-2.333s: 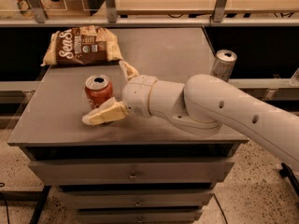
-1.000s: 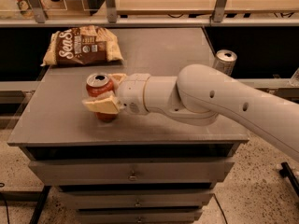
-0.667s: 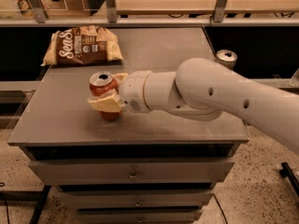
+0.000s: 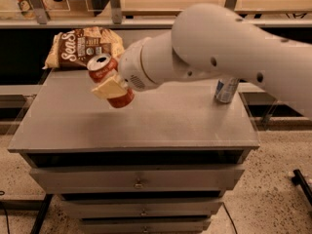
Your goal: Knock coke can over
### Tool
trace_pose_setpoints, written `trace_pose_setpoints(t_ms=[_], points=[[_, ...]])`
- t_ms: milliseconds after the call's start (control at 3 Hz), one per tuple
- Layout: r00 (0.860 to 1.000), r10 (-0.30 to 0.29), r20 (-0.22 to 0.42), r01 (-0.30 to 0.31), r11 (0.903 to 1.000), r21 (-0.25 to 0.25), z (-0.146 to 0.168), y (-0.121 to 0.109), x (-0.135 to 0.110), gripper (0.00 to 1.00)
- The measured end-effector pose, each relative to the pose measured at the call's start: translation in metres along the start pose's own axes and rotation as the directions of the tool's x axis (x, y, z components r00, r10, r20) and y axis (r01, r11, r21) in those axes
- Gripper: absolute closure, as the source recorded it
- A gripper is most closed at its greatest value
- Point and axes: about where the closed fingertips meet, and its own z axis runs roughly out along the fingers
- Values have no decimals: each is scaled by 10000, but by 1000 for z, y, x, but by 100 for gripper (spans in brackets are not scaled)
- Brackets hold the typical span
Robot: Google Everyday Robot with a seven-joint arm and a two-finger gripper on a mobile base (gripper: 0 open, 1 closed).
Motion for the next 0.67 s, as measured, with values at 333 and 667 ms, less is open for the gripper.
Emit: trace_pose_setpoints(t_ms=[333,667], points=[[9918,-204,-1259,139,9986,-520,4,-21,-4,100],[9453,-929,-3128,518,9892,-1372,23,-22,28,100]])
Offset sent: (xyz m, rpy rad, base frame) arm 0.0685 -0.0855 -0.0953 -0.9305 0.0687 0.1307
